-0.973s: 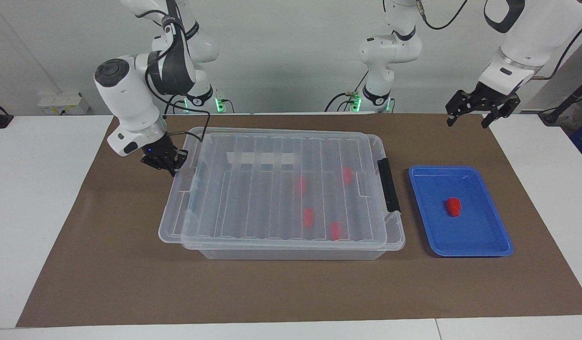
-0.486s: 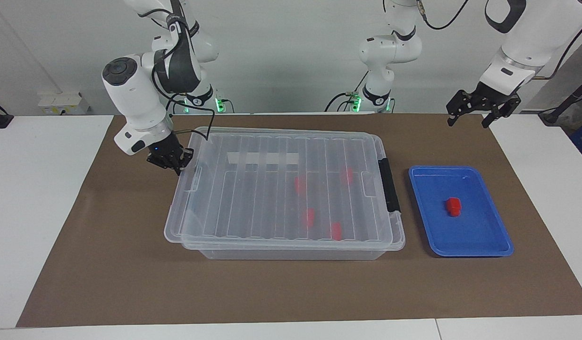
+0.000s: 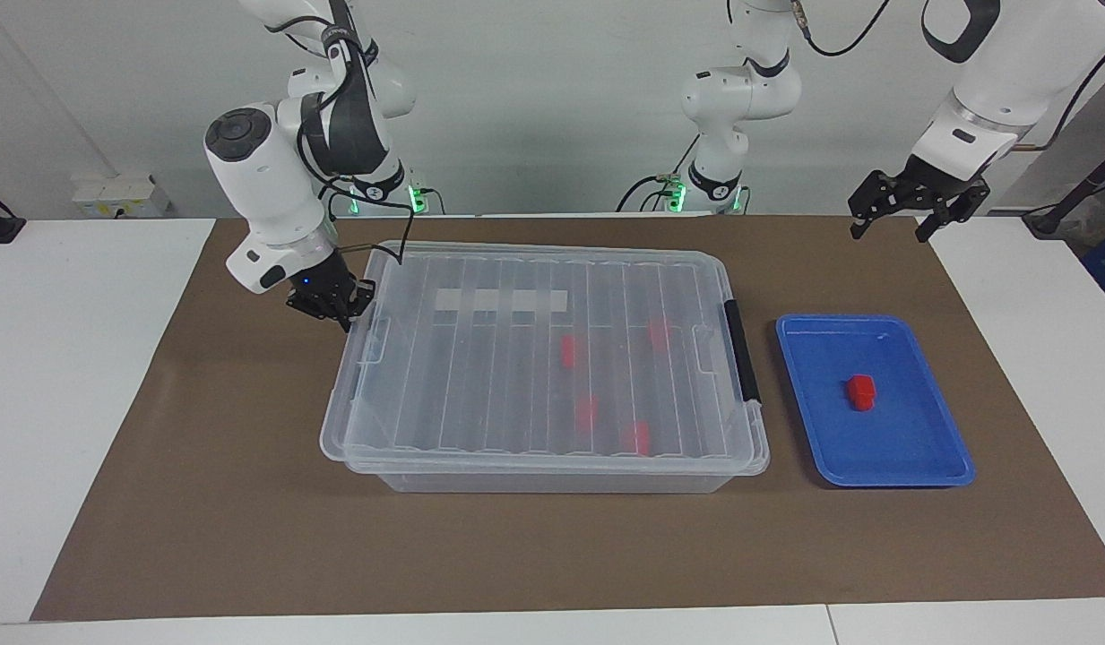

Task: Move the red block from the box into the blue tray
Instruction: 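Slide the clear lid back toward the right gripper to close the box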

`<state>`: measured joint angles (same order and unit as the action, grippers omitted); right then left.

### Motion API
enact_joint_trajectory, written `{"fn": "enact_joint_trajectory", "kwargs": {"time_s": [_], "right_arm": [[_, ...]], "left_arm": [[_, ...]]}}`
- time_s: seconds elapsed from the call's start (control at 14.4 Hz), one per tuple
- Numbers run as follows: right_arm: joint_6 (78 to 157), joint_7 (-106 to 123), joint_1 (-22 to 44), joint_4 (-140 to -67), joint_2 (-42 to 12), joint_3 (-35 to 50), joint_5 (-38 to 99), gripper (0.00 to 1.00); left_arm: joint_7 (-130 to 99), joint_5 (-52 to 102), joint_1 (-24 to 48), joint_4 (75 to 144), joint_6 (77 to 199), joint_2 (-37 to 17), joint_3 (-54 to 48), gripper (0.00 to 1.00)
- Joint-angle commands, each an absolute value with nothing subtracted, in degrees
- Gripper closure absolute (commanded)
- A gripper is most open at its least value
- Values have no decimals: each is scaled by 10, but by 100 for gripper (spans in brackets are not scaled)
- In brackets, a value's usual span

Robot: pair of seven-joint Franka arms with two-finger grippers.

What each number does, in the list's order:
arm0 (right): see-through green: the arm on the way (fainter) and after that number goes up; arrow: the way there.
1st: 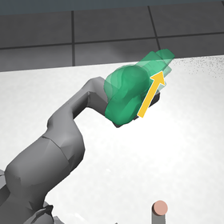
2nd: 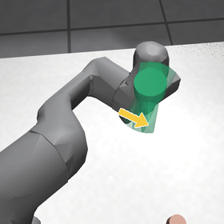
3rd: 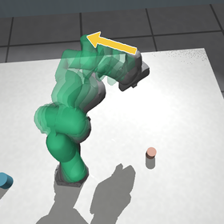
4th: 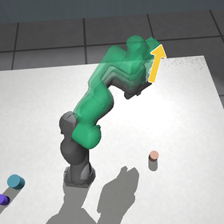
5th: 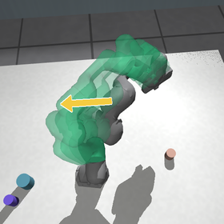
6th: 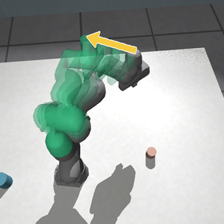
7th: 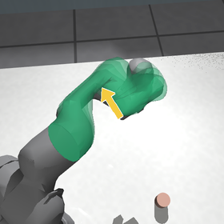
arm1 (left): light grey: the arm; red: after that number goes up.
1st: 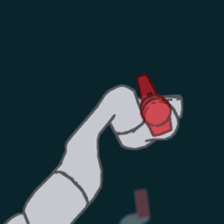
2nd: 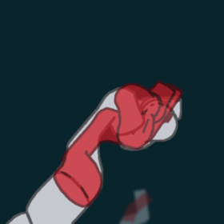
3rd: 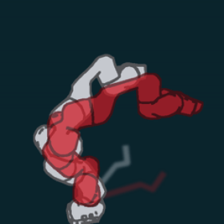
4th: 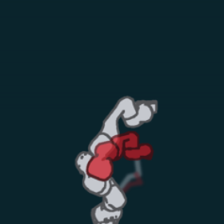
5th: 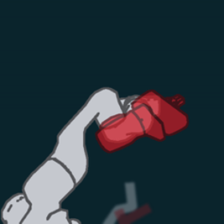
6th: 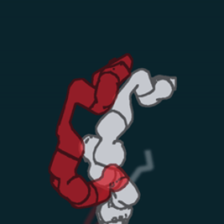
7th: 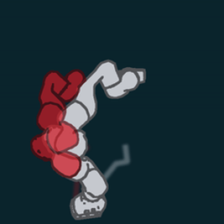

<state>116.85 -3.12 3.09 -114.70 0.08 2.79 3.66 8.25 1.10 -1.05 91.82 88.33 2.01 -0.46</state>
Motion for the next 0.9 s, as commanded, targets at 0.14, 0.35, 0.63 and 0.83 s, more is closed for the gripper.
{"fn": "enact_joint_trajectory", "kwargs": {"time_s": [0.14,0.35,0.63,0.83], "right_arm": [[1183,-40,34,-1158,17,29,45,100],[1196,-42,51,-1161,16,29,46,100],[1199,-40,49,-1157,15,28,46,100],[1183,-46,38,-1139,18,21,43,100]], "left_arm": [[77,12,-10,925,878,29,-1,0],[77,12,-10,925,878,29,-1,0],[77,12,-10,925,879,29,-1,0],[78,12,-10,925,878,29,-1,0]]}}
